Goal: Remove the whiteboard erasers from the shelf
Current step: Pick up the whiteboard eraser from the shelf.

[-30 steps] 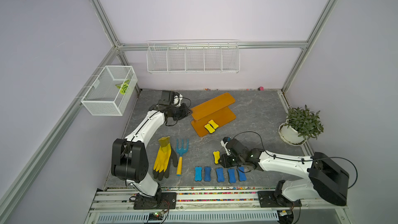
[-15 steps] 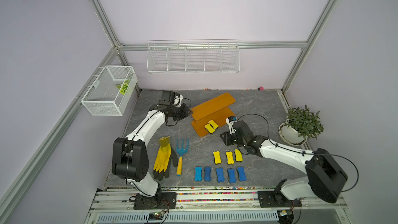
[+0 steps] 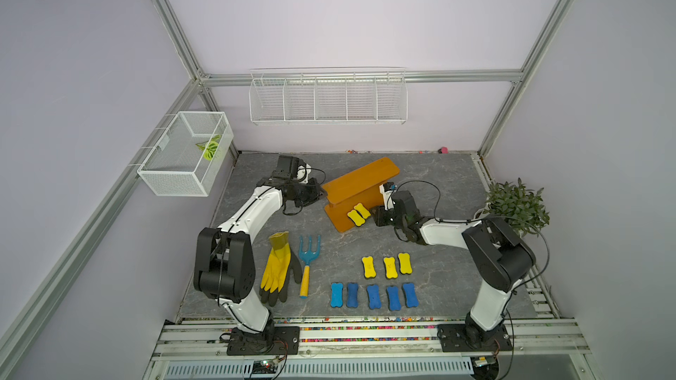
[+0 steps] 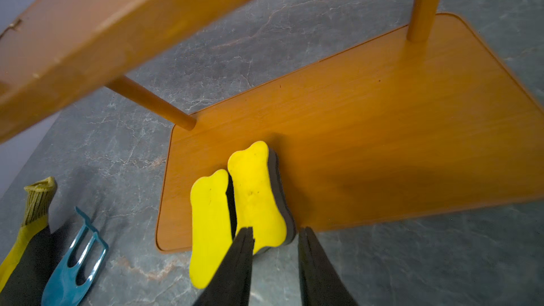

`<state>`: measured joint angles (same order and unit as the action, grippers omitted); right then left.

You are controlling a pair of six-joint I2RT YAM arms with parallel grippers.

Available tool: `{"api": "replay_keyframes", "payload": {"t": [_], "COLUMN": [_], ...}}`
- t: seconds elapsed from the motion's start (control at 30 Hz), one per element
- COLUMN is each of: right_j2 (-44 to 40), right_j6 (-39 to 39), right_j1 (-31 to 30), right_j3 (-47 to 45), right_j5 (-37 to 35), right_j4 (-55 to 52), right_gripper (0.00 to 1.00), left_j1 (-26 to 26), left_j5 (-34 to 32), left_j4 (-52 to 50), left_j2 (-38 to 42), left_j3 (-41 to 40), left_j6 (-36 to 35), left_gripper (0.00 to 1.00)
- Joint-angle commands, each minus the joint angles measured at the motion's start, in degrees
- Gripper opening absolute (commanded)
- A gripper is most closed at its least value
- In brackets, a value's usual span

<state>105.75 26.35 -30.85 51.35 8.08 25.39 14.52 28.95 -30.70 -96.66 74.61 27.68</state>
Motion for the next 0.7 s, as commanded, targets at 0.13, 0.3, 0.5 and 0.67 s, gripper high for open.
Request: {"api": "replay_keyframes", "payload": {"t": [0.13, 0.3, 0.5, 0.67], "right_j2": [1.9, 3.9, 5.6, 6.7], "right_j6": [1.7, 2.7, 3.1, 3.8], "right_j1": [1.1, 1.9, 2.1, 2.1], "right_j3": [-0.1, -0.2, 0.4, 0.4], "right_j5": [3.4, 4.5, 5.0, 5.9], "right_j4": [7.3, 8.5, 8.2, 8.8], "right_gripper": [0.35, 0.37, 0.38, 0.39], "left_j1": [0.2, 0.3, 0.3, 0.3], "left_j5": [-0.3, -0.5, -0.4, -0.5], "left_j4": [-0.6, -0.3, -0.2, -0.2], "left_j2": [-2.5, -2.6, -3.1, -3.1], "left_j3": [-0.1, -0.3, -0.4, -0.4], "left_j6": [-0.4, -0.4, -0.4, -0.5], "left_gripper": [0.3, 0.27, 0.25, 0.25]}}
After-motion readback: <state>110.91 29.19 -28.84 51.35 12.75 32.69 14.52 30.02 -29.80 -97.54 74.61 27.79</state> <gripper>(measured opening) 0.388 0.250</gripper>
